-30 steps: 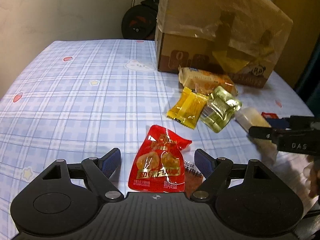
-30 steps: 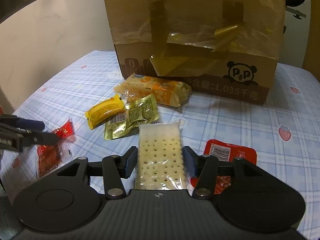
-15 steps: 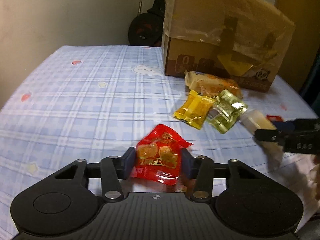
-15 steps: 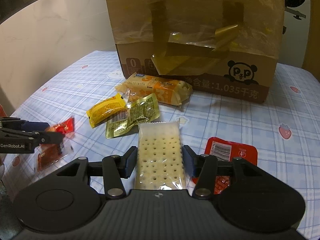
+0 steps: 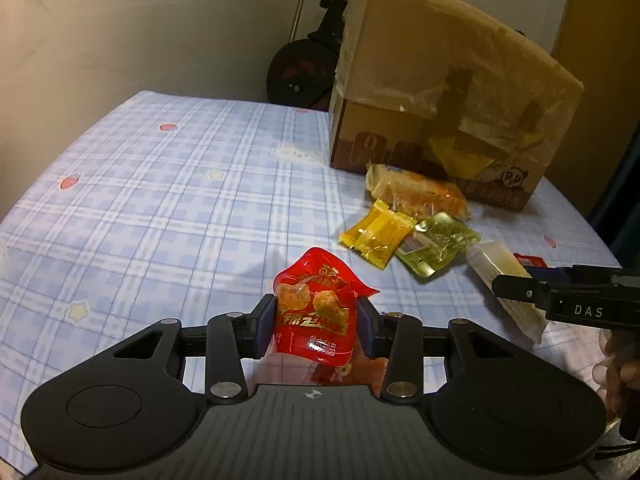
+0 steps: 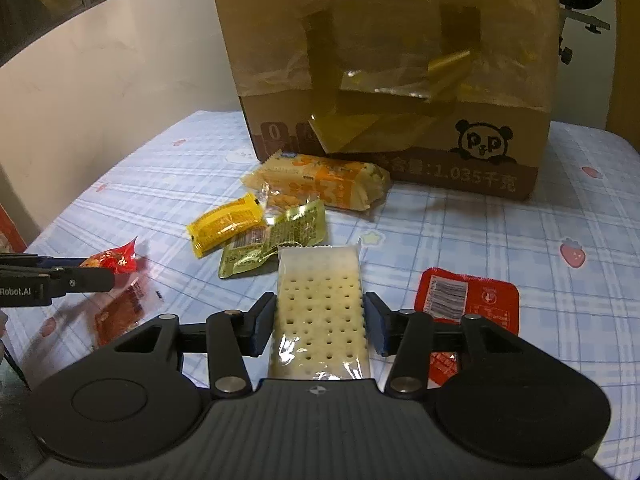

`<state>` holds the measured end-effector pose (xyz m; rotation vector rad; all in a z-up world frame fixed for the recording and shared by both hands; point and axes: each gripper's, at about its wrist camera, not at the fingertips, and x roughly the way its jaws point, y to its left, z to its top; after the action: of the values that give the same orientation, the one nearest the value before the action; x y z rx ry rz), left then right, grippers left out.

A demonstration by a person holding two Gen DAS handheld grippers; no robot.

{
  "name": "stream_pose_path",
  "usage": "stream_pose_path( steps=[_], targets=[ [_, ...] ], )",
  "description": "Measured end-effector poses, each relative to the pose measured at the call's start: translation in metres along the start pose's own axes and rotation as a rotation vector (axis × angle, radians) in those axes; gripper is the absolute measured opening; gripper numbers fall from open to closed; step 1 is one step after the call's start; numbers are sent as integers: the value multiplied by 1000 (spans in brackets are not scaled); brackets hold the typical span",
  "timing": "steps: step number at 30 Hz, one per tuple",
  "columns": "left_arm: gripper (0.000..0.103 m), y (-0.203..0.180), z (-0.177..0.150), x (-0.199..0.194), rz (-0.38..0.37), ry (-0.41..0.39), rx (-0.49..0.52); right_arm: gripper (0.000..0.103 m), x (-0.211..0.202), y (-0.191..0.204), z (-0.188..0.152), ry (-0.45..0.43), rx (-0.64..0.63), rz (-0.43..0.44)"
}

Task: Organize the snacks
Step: 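Lift both snacks up over the cardboard box with both tools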

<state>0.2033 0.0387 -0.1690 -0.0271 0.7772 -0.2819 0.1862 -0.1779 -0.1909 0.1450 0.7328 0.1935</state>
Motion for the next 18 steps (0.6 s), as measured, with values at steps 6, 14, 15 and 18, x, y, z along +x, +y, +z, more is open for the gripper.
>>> stream_pose_path(
  steps=[6,14,15,18],
  targets=[
    [44,-2,24,-15,-4,-48,21,50,-16,2,12,-36,-11,27],
    [44,-6,59,-49,-13,-137,29,50,-48,3,39,-123,-6,53],
    [44,-7,63,-52,-16,-146,27,50,-52,3,43,-134,-4,56],
    [44,-10,71,-61,-22,-168,26,50,-61,1,54,-156,2,63]
  ],
)
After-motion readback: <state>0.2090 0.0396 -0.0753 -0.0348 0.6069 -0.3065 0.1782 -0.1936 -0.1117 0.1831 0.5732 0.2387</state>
